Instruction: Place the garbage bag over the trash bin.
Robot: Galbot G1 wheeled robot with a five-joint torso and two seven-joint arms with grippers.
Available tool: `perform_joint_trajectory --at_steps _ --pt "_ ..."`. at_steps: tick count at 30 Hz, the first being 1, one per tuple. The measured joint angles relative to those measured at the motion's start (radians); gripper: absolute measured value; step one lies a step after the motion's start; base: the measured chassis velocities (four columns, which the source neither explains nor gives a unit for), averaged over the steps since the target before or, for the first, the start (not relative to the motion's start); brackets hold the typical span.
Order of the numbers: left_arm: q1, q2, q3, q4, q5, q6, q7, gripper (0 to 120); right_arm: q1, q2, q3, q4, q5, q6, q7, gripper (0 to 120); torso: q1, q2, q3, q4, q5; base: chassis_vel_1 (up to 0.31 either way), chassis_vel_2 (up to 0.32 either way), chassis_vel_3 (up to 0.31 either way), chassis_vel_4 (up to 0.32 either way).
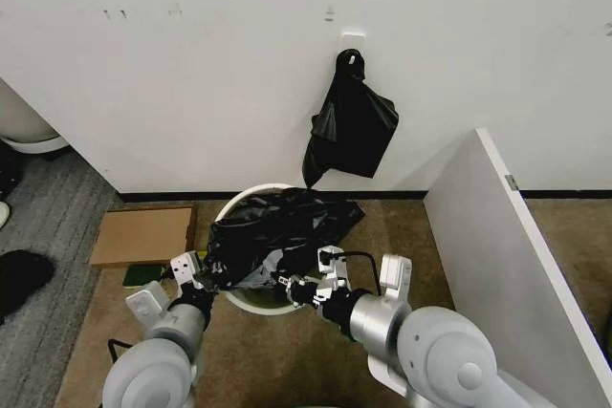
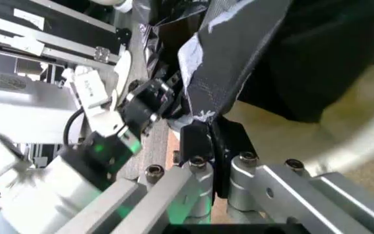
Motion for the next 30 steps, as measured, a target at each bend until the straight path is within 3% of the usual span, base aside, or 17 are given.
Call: perform_joint_trajectory --at_steps 20,30 --pt "-0.061 -0.004 -0.028 0.031 -0.083 -0.045 -0.036 0 -0.17 -0.044 -0.043 0.049 -0.112 -0.052 -0.011 0 0.0 0.0 0.0 -0.0001 -0.0001 0.0 0.0 0.0 0.0" --pt "-0.058 -0.003 -0.048 -0.011 -0.149 -0.045 -0.053 0 -0.131 -0.004 -0.106 -0.034 -0.155 -0.06 -0.017 0 0.0 0.0 0.0 0.0 -0.0001 0.0 0.0 0.0 0.0"
